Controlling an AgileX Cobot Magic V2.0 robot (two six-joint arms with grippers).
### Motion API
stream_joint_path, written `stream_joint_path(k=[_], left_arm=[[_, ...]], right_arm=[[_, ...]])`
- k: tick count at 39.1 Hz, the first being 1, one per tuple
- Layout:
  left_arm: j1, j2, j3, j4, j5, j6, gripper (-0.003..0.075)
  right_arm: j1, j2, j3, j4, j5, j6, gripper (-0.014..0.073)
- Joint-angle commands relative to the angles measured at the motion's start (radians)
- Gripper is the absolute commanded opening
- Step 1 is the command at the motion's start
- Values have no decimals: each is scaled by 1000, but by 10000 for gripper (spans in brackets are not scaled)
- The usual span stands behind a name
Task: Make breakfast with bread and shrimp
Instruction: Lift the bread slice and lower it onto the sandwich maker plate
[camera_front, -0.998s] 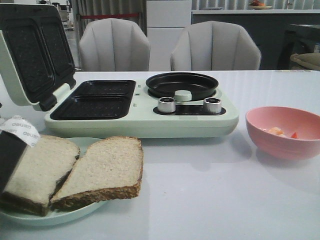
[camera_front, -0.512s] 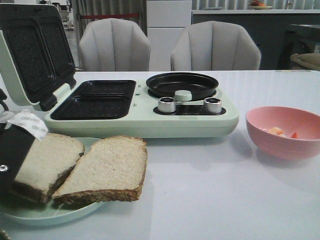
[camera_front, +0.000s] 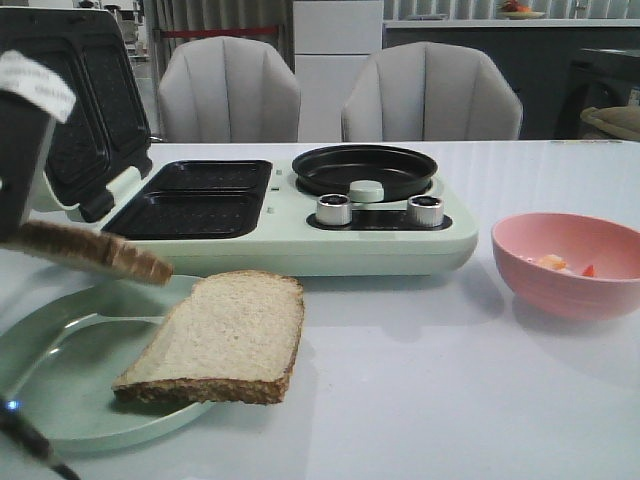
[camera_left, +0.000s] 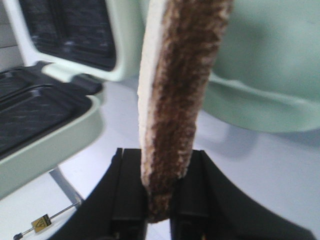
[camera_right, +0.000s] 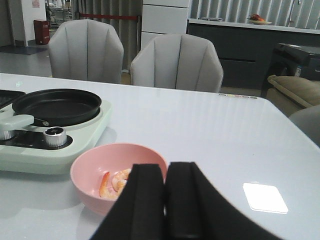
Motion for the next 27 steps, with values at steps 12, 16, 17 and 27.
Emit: stream_joint_path(k=[12,16,17,27], left_arm=[[31,3,-236,116,-20,-15,117],[73,55,-305,133,-49,-15,117],[86,67,-326,133,-61,-15,117],[208,234,-518,149,-170,-15,117]], right_arm=[[-3,-22,-16,-6,-93,0,153],[-3,-22,-16,-6,-93,0,153],[-3,-22,-16,-6,-93,0,153],[-3,-22,-16,-6,-93,0,153]])
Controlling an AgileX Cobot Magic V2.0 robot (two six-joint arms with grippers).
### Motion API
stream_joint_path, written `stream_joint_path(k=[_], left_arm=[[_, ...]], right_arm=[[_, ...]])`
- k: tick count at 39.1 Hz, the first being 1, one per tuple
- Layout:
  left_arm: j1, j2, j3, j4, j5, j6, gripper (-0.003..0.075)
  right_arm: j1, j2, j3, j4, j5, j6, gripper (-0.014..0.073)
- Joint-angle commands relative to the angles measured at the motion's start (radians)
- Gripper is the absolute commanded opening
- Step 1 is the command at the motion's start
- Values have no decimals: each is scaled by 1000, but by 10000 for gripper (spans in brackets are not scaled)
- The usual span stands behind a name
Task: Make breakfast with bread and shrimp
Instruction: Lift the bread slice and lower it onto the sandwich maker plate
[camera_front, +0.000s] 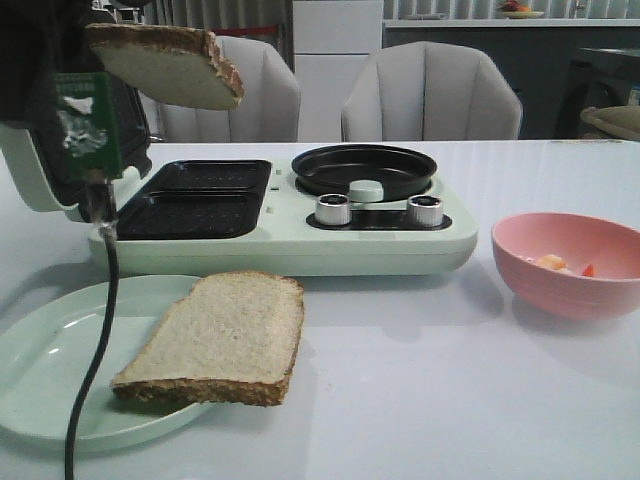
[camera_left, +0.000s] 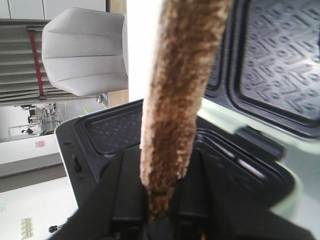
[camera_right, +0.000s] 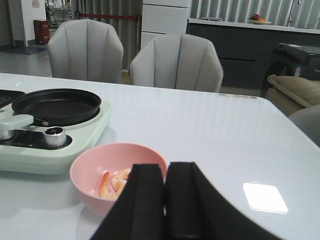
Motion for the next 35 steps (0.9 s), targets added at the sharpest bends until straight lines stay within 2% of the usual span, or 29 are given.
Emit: stream_joint_path(k=[1,10,22,35], left_arm=[[45,35,-106,44,-46,-15,117],[108,199,-269,51,-111,-15,117],[150,406,-468,62,-119,-18,117],[182,517,-518,80,-112,-84,118]], right_arm=[[-3,-22,-16,-6,-93,0,153],[-3,-22,-16,-6,-93,0,153],[-3,-22,-16,-6,-93,0,153],[-3,-22,-16,-6,-93,0,153]])
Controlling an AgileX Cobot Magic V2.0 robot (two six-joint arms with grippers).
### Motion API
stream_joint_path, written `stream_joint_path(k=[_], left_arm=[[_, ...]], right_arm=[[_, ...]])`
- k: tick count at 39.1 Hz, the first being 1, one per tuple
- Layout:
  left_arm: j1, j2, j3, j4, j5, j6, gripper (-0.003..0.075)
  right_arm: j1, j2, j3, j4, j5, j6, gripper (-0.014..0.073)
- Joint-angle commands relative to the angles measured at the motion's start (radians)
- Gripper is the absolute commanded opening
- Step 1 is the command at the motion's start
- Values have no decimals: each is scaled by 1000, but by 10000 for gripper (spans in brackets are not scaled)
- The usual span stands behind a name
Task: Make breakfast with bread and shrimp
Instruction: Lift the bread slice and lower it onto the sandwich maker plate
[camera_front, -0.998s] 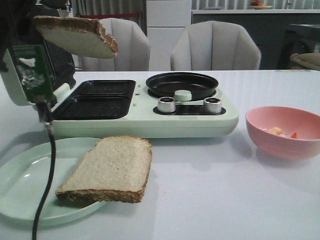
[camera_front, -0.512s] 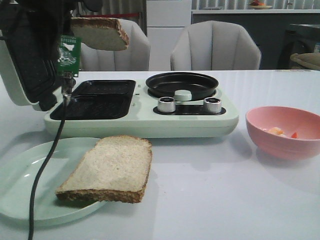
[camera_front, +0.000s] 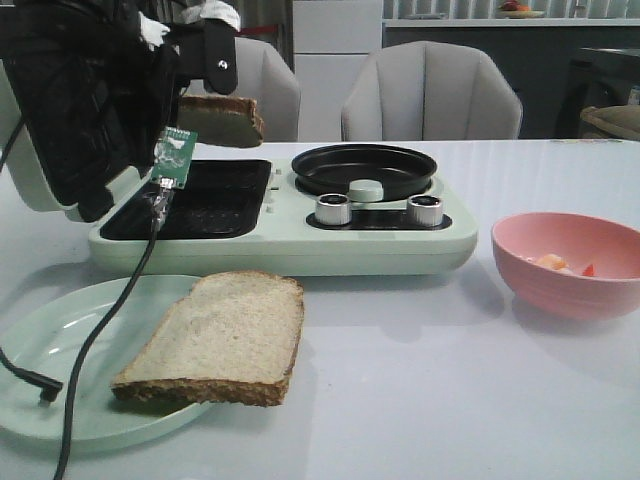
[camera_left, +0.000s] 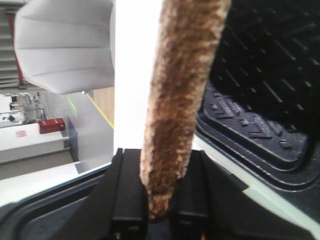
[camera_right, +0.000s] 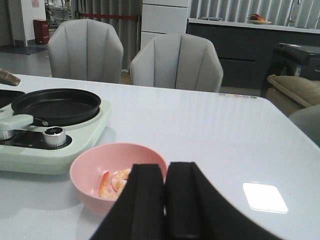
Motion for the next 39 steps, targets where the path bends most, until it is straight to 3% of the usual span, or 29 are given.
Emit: stream_joint_path(k=[1,20,24,29,32,39], left_arm=[[5,-46,-34,21,11,-54,119],[8,8,-18,-25,49,-90,147],[4,3,0,-31,47,-90,261],[-5,-11,27,-57,41,-90,498],[-8,-19,39,-72,41,-90,584],[-23,-65,62,-126,39,-90,603]], right_arm=[[-3,-22,-16,-6,-93,0,153],[-3,-22,-16,-6,-93,0,153],[-3,-22,-16,-6,-93,0,153],[-3,-22,-16,-6,-93,0,153],[-3,-22,-16,-6,-93,0,153],[-3,-22,-16,-6,-93,0,153]])
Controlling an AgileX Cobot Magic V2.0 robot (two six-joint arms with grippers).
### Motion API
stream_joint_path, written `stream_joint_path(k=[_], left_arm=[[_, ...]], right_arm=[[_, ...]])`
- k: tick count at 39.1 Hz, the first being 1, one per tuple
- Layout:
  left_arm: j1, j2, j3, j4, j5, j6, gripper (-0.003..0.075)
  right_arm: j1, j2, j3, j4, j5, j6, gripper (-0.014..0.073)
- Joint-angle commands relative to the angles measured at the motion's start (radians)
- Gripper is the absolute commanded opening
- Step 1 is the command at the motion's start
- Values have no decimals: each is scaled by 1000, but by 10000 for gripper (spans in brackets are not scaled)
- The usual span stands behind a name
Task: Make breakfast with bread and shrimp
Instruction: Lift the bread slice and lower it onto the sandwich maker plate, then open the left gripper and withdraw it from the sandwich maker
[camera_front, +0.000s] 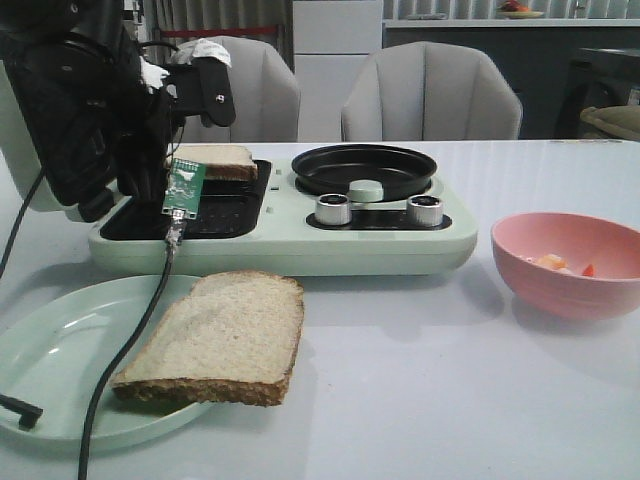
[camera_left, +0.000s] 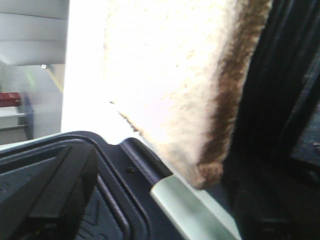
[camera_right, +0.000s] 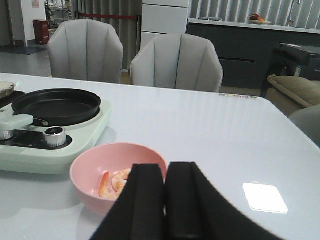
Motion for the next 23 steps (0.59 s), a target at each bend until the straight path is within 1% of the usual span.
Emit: stream_joint_path(k=[1,5,11,21,23], left_arm=[[-13,-85,-8,-43,10,-13,603],[-18,-117,-1,-111,10,-13,603],[-33,-175,-1,-237,46,-13,603],[-52,-337,-1,-480,59,-13,603],[-53,-379,-1,-552,60,-13,603]], right_arm=[[-3,-22,-16,-6,-93,0,153],[-3,-22,-16,-6,-93,0,153],[-3,-22,-16,-6,-93,0,153],[-3,-22,-16,-6,-93,0,153],[-3,-22,-16,-6,-93,0,153]])
